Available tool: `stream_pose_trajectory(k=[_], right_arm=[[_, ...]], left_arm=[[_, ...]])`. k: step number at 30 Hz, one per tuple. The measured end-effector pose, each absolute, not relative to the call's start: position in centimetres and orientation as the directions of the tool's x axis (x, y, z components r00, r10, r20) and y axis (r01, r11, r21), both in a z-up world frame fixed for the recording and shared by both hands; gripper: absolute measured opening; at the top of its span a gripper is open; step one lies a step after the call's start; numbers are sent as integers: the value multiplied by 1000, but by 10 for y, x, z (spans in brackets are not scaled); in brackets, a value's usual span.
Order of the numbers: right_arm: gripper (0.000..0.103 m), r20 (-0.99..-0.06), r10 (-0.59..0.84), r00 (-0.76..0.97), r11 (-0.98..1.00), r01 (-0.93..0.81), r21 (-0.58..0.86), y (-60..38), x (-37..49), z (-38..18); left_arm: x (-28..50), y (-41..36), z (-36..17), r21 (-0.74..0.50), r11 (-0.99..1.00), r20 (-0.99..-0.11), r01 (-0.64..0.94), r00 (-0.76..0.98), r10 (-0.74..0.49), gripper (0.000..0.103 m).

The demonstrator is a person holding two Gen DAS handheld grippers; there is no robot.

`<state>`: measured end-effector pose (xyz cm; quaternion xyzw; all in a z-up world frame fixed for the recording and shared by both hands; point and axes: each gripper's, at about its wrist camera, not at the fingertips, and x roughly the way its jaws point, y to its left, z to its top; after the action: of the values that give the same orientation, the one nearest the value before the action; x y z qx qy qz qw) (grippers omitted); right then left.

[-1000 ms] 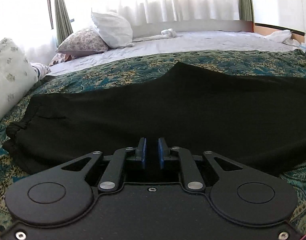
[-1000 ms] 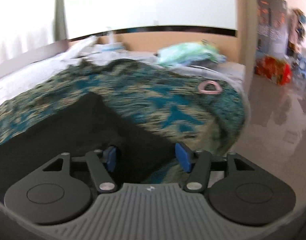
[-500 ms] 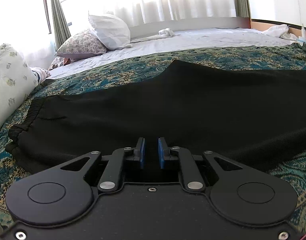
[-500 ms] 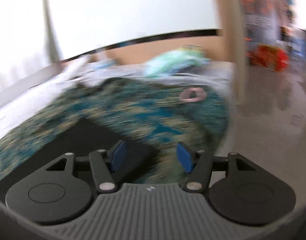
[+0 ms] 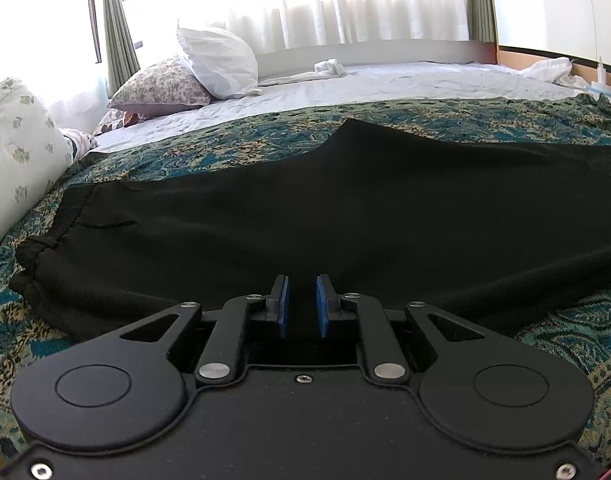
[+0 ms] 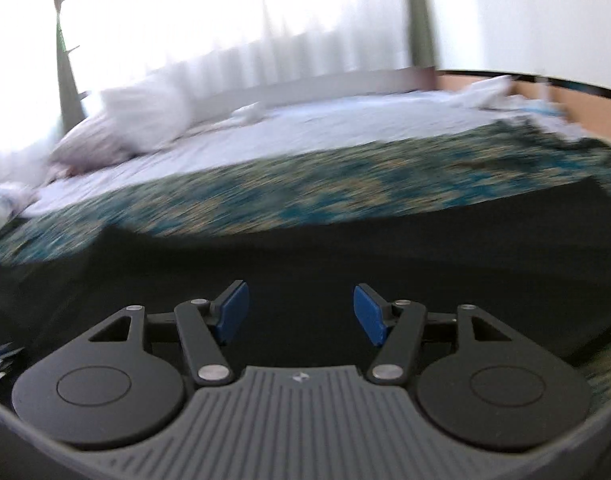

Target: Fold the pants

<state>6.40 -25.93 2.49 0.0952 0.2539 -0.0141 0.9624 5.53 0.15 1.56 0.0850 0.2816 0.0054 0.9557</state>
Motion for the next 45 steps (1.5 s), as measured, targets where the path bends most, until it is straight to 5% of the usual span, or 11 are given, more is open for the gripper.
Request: stream_pose_trajectory(k=[12,19,27,31,45], right_arm=[[75,-510,57,858,998,-46,34,-182,39,-1],[78,-494,31,869,995,-75,-69,-173,8,-2],[80,-470,50,881,996,-80,-45,-169,4,17],[80,-445,78,892,991,-119,-64,-149,11,22],[80,-510,321,798,917,-396,-41,-35,41,22]], left_arm=[[46,17,21,79,995,-547,53,837,0,17],[34,48,41,-79,993,-581,83,806,-113,41],[53,120,60,-68,985,-541,-159,835,98,61],[71,158,61,-105,964,-546,-243,825,149,94],[95,214,52,-114,897,-550,-427,779,301,101]])
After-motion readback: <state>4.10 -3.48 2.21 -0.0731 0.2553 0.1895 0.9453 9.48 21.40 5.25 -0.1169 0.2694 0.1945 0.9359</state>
